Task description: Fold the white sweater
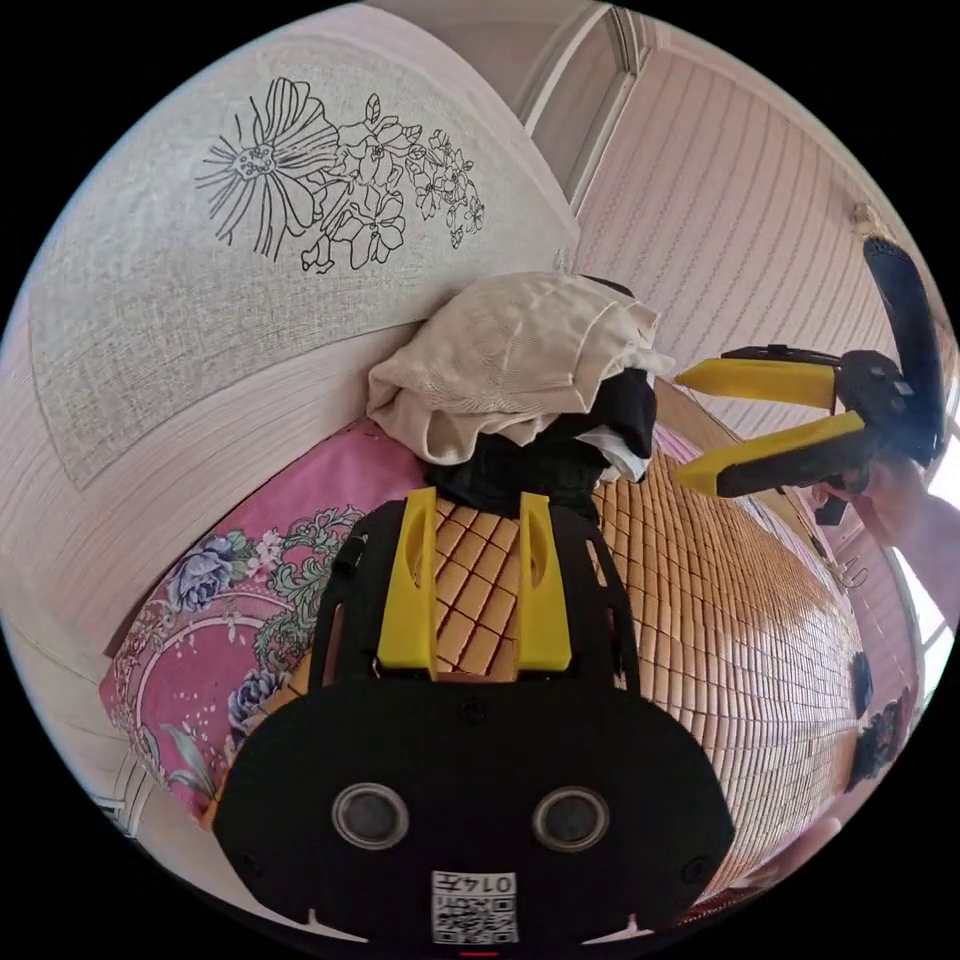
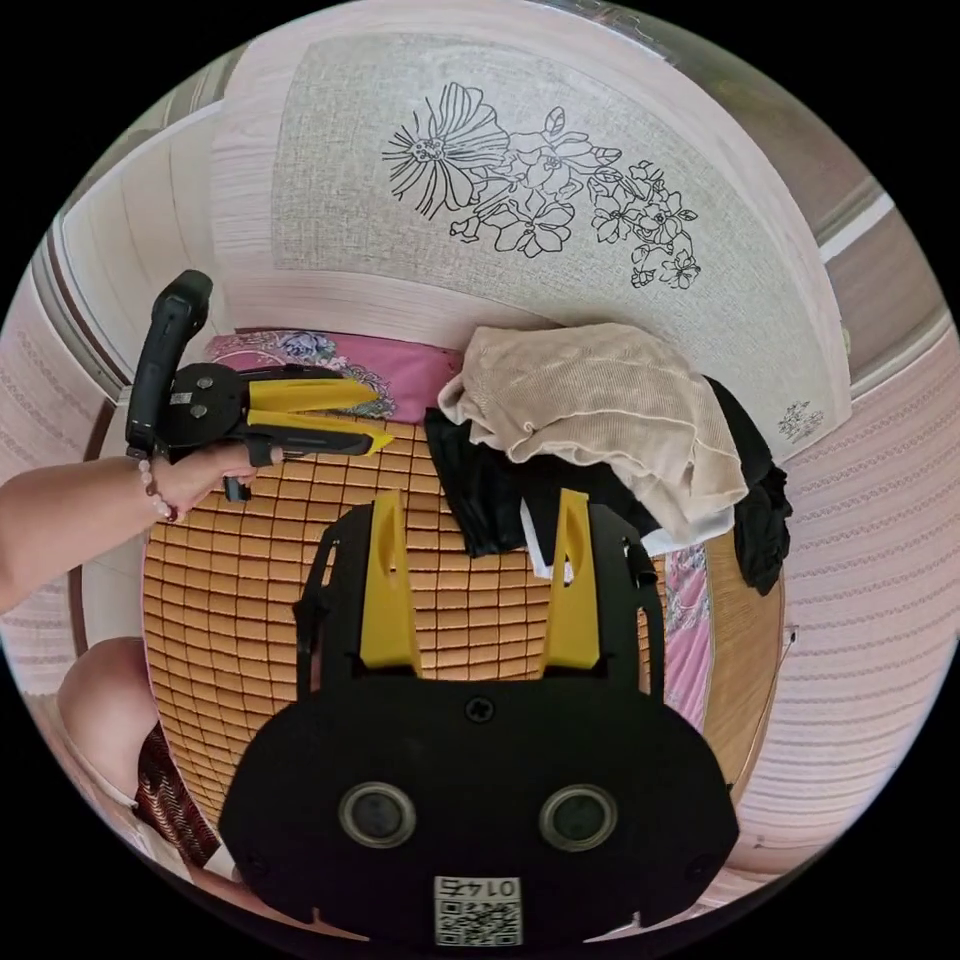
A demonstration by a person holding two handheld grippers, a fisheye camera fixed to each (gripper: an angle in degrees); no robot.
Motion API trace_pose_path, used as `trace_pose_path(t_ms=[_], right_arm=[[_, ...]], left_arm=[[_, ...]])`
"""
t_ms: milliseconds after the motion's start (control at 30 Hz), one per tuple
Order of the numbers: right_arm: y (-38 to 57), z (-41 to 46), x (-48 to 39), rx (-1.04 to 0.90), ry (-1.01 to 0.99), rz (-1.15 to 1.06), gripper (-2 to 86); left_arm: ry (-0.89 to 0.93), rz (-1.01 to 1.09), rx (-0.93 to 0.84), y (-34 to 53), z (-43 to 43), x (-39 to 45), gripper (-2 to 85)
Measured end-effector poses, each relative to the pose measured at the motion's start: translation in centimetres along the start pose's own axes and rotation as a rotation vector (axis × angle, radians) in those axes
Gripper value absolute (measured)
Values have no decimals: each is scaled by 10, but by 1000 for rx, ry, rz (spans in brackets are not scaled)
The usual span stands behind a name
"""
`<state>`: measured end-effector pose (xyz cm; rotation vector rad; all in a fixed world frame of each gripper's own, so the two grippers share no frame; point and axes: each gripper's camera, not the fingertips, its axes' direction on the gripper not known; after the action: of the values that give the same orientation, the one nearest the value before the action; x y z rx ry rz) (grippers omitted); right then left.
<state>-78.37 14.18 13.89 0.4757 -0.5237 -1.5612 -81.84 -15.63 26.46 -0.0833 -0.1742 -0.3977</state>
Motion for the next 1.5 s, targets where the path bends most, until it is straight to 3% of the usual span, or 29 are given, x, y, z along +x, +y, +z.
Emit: trace_pose_path(t_ms=[267, 533, 633, 867, 1000, 1200, 1367, 1500], right_arm=[[-36, 59, -5, -24, 254, -9, 104], [-31, 21, 27, 16, 31, 51, 10], [-15, -29, 47, 129, -82, 126, -1], [60, -176, 69, 455, -235, 192, -6], [134, -268, 60, 607, -349, 185, -7], [247, -397, 42, 770, -472, 179, -7], [361, -496, 28, 841, -397, 160, -6], [505, -545, 23, 871, -277, 324, -5]], left_arm=[[-47, -67, -101, -67, 31, -45, 114], [-104, -61, -222, -81, 4, -56, -1], [-79, -111, -146, -84, -41, -60, -8], [86, -128, 298, -103, -246, -46, -10], [90, 53, 493, -117, -379, 22, -10], [20, 333, 569, -115, -510, 173, -10], [120, 538, 589, -78, -547, 317, -10], [307, 785, 541, -22, -528, 471, -9]])
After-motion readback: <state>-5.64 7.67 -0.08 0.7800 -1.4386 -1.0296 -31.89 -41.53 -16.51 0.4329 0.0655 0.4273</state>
